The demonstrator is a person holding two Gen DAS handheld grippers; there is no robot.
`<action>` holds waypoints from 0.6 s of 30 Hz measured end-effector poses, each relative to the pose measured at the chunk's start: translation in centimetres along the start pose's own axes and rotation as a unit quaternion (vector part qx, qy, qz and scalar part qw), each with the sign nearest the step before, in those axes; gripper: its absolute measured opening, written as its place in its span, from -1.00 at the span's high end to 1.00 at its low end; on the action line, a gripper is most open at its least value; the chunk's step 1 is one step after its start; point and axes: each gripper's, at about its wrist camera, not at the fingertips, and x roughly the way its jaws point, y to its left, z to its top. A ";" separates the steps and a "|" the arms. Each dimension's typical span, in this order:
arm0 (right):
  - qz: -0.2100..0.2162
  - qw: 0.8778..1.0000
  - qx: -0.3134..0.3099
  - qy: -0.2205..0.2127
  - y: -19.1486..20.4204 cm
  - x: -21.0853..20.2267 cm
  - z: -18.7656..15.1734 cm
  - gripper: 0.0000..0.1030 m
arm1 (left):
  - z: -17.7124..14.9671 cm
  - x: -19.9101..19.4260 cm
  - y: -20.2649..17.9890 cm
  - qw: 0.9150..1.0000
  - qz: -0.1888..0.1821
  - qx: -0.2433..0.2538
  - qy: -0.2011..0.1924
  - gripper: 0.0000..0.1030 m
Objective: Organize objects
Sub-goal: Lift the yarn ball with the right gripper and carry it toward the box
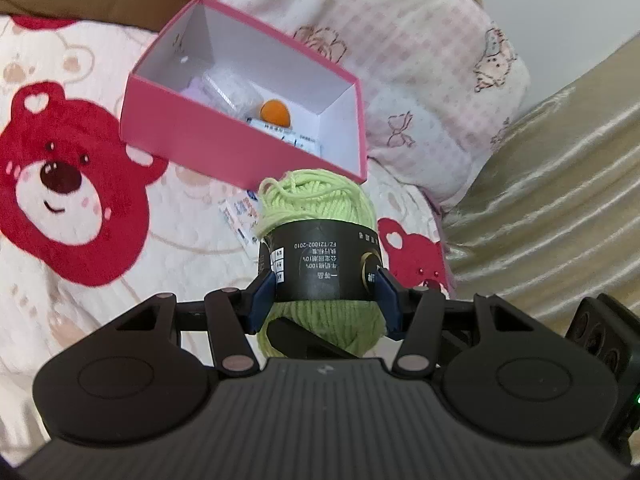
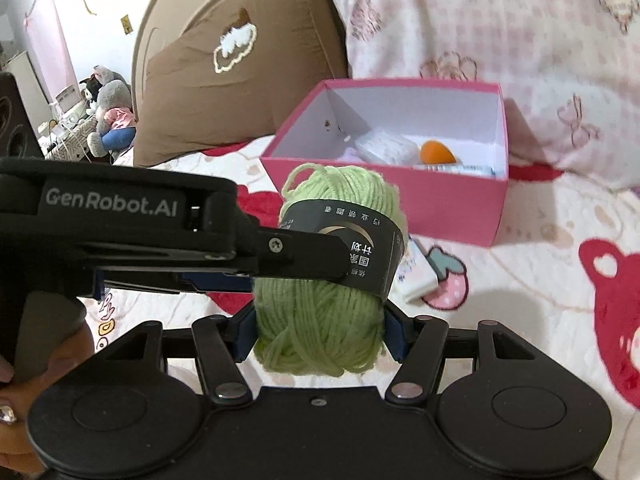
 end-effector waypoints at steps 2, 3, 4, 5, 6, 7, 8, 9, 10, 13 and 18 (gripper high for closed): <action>-0.001 1.000 -0.006 -0.008 0.6 -0.3 0.2 -0.29 | 0.1 -0.7 0.0 1.000 -0.005 0.001 -0.003 -0.01; -0.002 1.000 -0.009 -0.012 0.9 -0.5 0.2 -0.29 | 0.2 -0.9 0.0 1.000 -0.006 -0.001 -0.004 -0.01; -0.003 1.000 -0.012 -0.015 1.2 -0.6 0.3 -0.29 | 0.3 -1.2 0.0 1.000 -0.007 -0.002 -0.005 -0.01; -0.003 1.000 -0.014 -0.018 1.4 -0.8 0.3 -0.29 | 0.3 -1.4 -0.2 1.000 -0.008 -0.001 -0.006 -0.01; -0.003 1.000 -0.015 -0.020 1.5 -1.0 0.4 -0.29 | 0.3 -1.6 -0.4 1.000 -0.008 0.002 -0.009 -0.01; -0.002 1.000 -0.014 -0.022 1.5 -1.2 0.4 -0.29 | 0.3 -1.8 -0.7 1.000 -0.008 0.007 -0.012 -0.01; 0.000 1.000 -0.009 -0.025 1.4 -1.5 0.4 -0.29 | 0.3 -2.0 -1.0 1.000 -0.008 0.012 -0.014 -0.01; 0.004 1.000 0.002 -0.028 1.2 -1.7 0.5 -0.29 | 0.4 -2.1 -1.3 1.000 -0.008 0.018 -0.016 -0.01; 0.011 0.999 0.017 -0.030 0.9 -2.0 0.7 -0.29 | 0.5 -2.1 -1.7 1.000 -0.009 0.025 -0.016 -0.01; 0.021 0.998 0.045 -0.038 0.0 -2.6 1.1 -0.29 | 1.3 -2.1 -2.8 0.999 -0.007 0.037 -0.013 -0.01; 0.019 0.997 0.049 -0.050 -0.4 -3.6 2.2 -0.29 | 2.9 -2.4 -4.5 0.998 -0.011 0.051 -0.017 -0.01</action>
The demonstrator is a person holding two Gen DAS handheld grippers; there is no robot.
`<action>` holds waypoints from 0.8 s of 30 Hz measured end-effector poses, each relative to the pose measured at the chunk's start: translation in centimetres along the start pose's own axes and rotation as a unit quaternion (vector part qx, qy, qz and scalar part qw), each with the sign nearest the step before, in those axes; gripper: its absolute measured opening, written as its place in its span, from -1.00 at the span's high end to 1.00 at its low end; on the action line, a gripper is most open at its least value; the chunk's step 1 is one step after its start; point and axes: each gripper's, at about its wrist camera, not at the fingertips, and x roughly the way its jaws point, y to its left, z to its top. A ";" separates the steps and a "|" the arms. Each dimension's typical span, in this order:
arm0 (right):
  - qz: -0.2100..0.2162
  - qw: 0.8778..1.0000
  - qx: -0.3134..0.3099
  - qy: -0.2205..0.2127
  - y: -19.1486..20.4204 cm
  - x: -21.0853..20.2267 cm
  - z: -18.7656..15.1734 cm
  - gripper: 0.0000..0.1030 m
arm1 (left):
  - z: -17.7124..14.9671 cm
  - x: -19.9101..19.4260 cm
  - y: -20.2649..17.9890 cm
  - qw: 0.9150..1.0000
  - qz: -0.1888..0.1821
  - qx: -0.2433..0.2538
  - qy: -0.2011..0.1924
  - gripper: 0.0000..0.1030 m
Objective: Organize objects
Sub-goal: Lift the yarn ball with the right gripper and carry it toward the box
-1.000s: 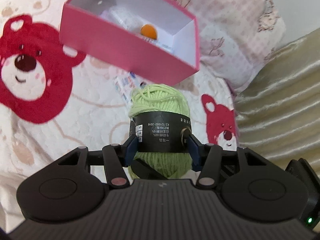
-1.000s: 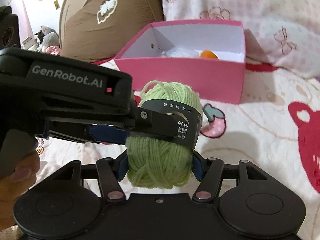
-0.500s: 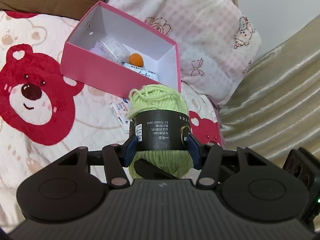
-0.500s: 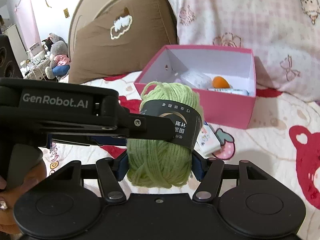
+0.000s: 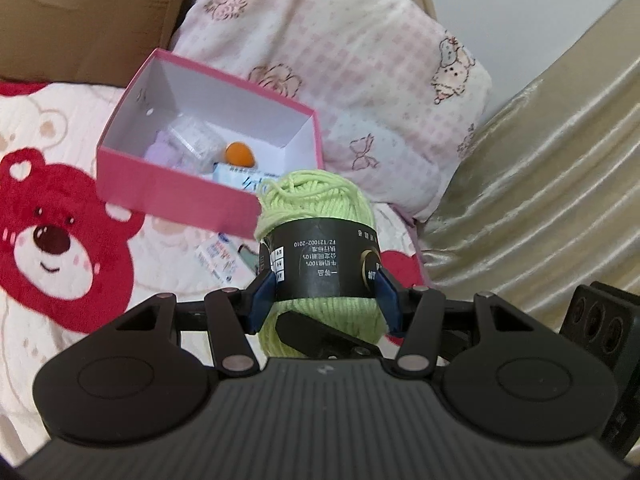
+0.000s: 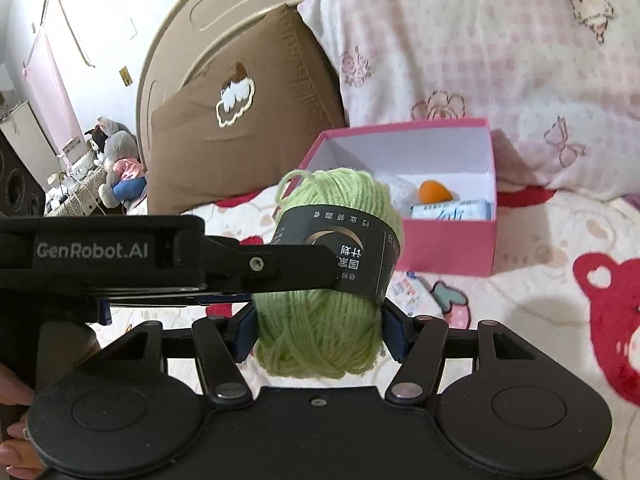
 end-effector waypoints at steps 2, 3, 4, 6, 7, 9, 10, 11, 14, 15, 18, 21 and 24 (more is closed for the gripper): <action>-0.003 1.000 -0.001 -0.006 0.0 -0.3 0.8 -0.28 | 1.1 0.0 -0.5 1.000 -0.001 -0.002 0.004 -0.01; -0.005 1.000 -0.001 -0.008 0.0 -0.4 1.3 -0.28 | 1.7 0.0 -0.6 1.000 -0.004 -0.001 0.006 -0.02; -0.008 1.000 0.001 -0.010 0.1 -0.5 1.8 -0.28 | 2.4 -0.1 -0.7 1.000 -0.009 -0.004 0.009 -0.02; -0.015 1.000 0.003 -0.018 0.2 -0.8 2.6 -0.29 | 3.7 -0.2 -0.7 1.000 -0.018 -0.007 0.013 -0.02; -0.017 1.000 0.005 -0.023 0.3 -0.9 3.1 -0.29 | 4.2 -0.2 -0.7 1.000 -0.021 -0.006 0.014 -0.02; -0.018 0.999 0.009 -0.032 0.4 -1.1 3.7 -0.29 | 5.0 -0.5 -0.5 1.000 -0.025 -0.004 0.015 -0.02; -0.017 0.999 0.011 -0.037 0.5 -1.1 4.0 -0.29 | 5.4 -0.7 -0.3 1.000 -0.026 -0.004 0.014 -0.02; -0.015 0.999 0.012 -0.042 0.6 -1.1 4.3 -0.28 | 5.7 -0.8 -0.2 1.000 -0.027 -0.002 0.014 -0.02; -0.011 0.998 0.018 -0.051 0.7 -0.9 4.9 -0.28 | 6.6 -0.8 -0.1 1.000 -0.027 -0.001 0.014 -0.02; -0.015 0.998 0.017 -0.052 0.9 -0.9 5.1 -0.28 | 7.0 -0.7 -0.1 1.000 -0.027 0.000 0.015 -0.02; -0.022 0.999 0.010 -0.048 1.0 -0.5 6.0 -0.26 | 8.0 -0.3 -0.2 1.000 -0.028 0.006 0.012 -0.02; -0.032 0.998 0.000 -0.048 0.9 0.1 7.3 -0.25 | 9.2 0.2 -0.2 0.999 -0.033 0.007 0.002 -0.02; -0.040 0.998 -0.007 -0.048 0.7 0.6 8.8 -0.24 | 10.7 0.8 0.1 0.999 -0.041 0.003 -0.004 -0.02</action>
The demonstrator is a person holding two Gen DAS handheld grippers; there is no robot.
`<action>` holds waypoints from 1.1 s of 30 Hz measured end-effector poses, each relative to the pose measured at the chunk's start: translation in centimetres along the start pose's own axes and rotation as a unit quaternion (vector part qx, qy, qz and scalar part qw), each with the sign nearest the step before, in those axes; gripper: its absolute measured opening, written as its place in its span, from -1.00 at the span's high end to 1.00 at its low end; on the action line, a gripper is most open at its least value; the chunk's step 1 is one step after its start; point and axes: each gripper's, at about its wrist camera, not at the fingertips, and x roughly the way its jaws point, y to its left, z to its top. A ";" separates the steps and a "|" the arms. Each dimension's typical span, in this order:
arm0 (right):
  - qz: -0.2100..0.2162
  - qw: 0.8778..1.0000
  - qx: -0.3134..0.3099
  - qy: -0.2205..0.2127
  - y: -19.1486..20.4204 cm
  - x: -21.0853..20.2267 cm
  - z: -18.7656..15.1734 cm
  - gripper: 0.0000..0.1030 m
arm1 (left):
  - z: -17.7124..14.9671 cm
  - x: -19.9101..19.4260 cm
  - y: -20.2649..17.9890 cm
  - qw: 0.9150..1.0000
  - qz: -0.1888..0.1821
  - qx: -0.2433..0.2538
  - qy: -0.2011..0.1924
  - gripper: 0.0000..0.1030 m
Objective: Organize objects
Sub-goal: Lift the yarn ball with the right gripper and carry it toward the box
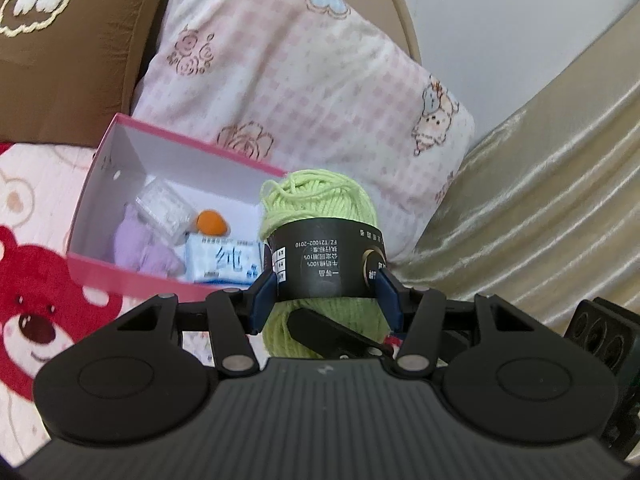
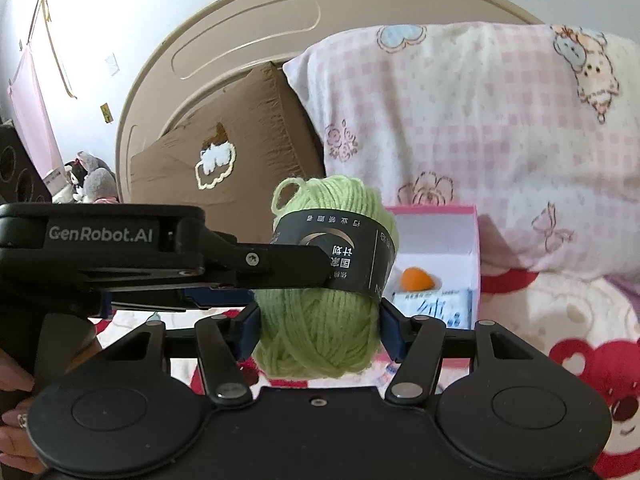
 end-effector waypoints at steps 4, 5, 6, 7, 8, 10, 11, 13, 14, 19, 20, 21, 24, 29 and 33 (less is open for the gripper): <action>-0.013 1.000 -0.014 0.000 -0.2 1.5 2.0 -0.23 | 2.7 1.2 0.3 1.000 -0.012 0.009 0.004 -0.02; -0.015 1.000 -0.015 -0.001 -0.3 1.8 2.5 -0.23 | 3.1 1.3 0.5 1.000 -0.014 0.011 0.001 -0.02; -0.016 1.000 -0.017 0.000 -0.4 2.1 3.1 -0.23 | 3.4 1.5 0.6 1.000 -0.015 0.012 -0.001 -0.02; -0.017 1.000 -0.019 0.000 -0.4 2.4 3.5 -0.23 | 3.6 1.8 0.8 1.000 -0.016 0.012 -0.005 -0.02; -0.018 1.000 -0.023 0.000 -0.5 2.8 3.9 -0.23 | 3.7 2.1 1.1 1.000 -0.018 0.011 -0.008 -0.02; -0.023 0.998 -0.049 -0.008 -0.4 3.4 3.9 -0.23 | 3.5 2.9 1.5 1.000 -0.021 0.015 -0.009 -0.02; -0.028 0.998 -0.061 -0.014 -0.5 3.8 3.5 -0.23 | 3.3 3.5 1.7 1.000 -0.020 0.017 -0.008 -0.02; -0.029 0.997 -0.066 -0.018 -1.0 4.6 2.8 -0.23 | 3.0 4.9 2.3 1.000 -0.014 0.022 -0.006 -0.02; -0.027 0.998 -0.061 -0.016 -1.5 5.1 2.6 -0.23 | 2.9 5.5 2.6 1.000 -0.011 0.023 -0.006 -0.02; -0.037 0.998 -0.046 -0.002 -3.7 8.6 2.1 -0.23 | 3.3 9.4 4.6 1.000 -0.013 0.008 -0.001 -0.02; -0.043 0.998 -0.051 -0.002 -3.9 9.2 2.1 -0.23 | 3.5 10.3 5.0 1.000 -0.016 0.005 -0.002 -0.02; -0.050 0.997 -0.058 -0.005 -4.2 9.8 2.1 -0.23 | 3.8 11.1 5.4 1.000 -0.020 0.000 0.000 -0.02; -0.071 0.994 -0.084 -0.011 -5.2 11.7 2.0 -0.23 | 4.4 13.6 6.5 0.999 -0.030 -0.018 0.009 -0.02; -0.104 0.992 -0.074 0.010 -7.1 14.3 2.5 -0.23 | 4.5 17.3 8.0 0.998 -0.038 -0.042 0.015 -0.03; -0.151 0.983 -0.093 0.040 -7.2 16.3 2.6 -0.23 | 4.5 19.7 9.1 0.996 -0.045 -0.067 0.025 -0.03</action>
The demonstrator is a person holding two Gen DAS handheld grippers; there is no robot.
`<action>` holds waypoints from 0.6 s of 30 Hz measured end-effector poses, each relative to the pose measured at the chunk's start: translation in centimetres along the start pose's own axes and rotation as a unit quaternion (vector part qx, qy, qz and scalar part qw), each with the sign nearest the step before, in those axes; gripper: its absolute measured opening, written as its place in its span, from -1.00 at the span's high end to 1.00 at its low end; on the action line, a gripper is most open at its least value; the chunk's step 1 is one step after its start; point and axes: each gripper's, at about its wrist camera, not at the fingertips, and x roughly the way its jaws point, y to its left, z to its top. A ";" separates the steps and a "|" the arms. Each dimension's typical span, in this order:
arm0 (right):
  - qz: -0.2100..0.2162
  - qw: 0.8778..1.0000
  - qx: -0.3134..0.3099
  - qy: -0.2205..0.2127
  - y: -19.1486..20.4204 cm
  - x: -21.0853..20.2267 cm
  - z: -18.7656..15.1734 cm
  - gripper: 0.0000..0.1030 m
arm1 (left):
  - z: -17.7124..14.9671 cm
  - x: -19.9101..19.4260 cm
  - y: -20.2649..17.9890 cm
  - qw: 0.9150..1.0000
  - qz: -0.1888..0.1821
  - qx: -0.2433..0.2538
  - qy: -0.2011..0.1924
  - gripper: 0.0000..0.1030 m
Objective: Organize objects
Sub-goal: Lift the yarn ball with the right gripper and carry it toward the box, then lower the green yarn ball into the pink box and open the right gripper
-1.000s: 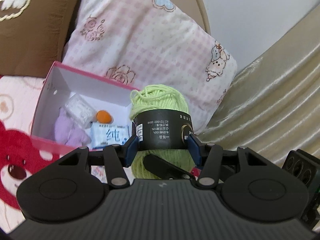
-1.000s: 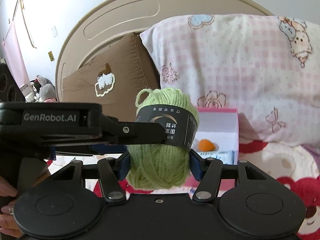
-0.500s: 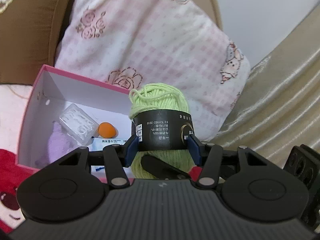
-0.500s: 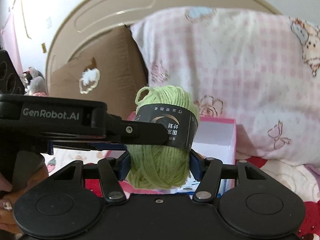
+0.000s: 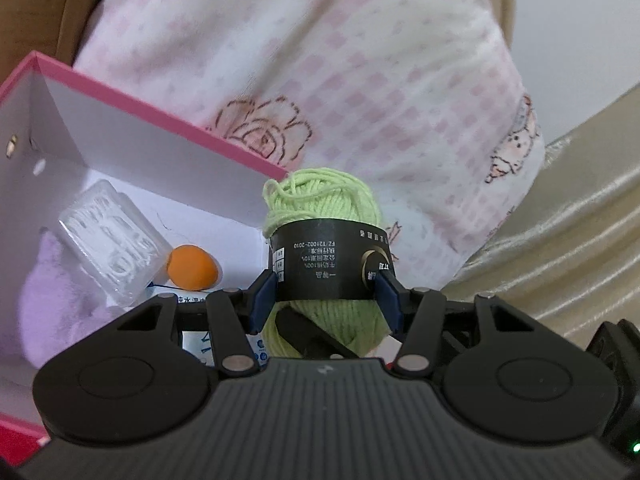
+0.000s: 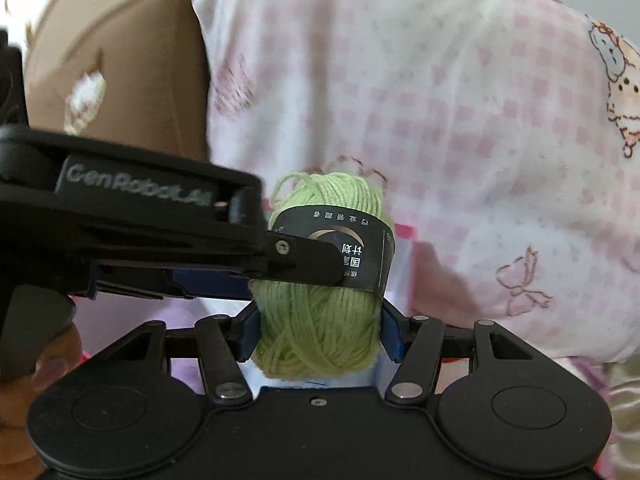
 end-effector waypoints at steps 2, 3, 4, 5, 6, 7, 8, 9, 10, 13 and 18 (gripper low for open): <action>-0.005 1.000 -0.006 0.010 -0.2 0.9 0.1 -0.23 | 0.0 0.7 0.7 1.000 -0.004 -0.013 0.002 -0.03; -0.003 1.000 -0.007 0.016 -0.3 1.3 0.1 -0.23 | -0.1 1.0 1.0 1.000 -0.008 -0.019 0.001 -0.03; -0.002 1.000 -0.009 0.020 -0.5 1.5 0.1 -0.23 | -0.3 1.2 1.3 1.000 -0.013 -0.025 0.000 -0.03; -0.004 1.000 -0.013 0.024 -0.5 1.7 0.1 -0.23 | -0.5 1.5 1.5 0.999 -0.016 -0.031 0.001 -0.03; -0.008 0.999 -0.019 0.028 -0.5 1.9 0.1 -0.22 | -0.6 1.7 1.8 0.999 -0.017 -0.037 0.003 -0.03; -0.013 0.999 -0.028 0.035 -0.4 2.0 0.1 -0.22 | -0.6 1.9 1.9 0.999 -0.019 -0.043 0.005 -0.03; -0.014 0.998 -0.036 0.040 -0.4 2.2 0.0 -0.21 | -0.6 2.0 2.0 0.999 -0.019 -0.045 0.006 -0.03; -0.015 0.998 -0.041 0.044 -0.4 2.4 0.0 -0.21 | -0.5 2.2 2.1 0.999 -0.018 -0.046 0.006 -0.03; -0.016 0.998 -0.046 0.049 -0.4 2.6 0.1 -0.21 | -0.5 2.4 2.2 0.999 -0.018 -0.048 0.006 -0.03; -0.015 0.997 -0.051 0.064 -0.6 3.4 0.7 -0.21 | -0.2 2.9 2.6 0.998 -0.011 -0.059 0.008 -0.05; -0.029 0.992 -0.060 0.105 -0.5 5.2 1.1 -0.16 | 0.4 4.2 2.7 0.998 0.026 -0.049 0.031 0.02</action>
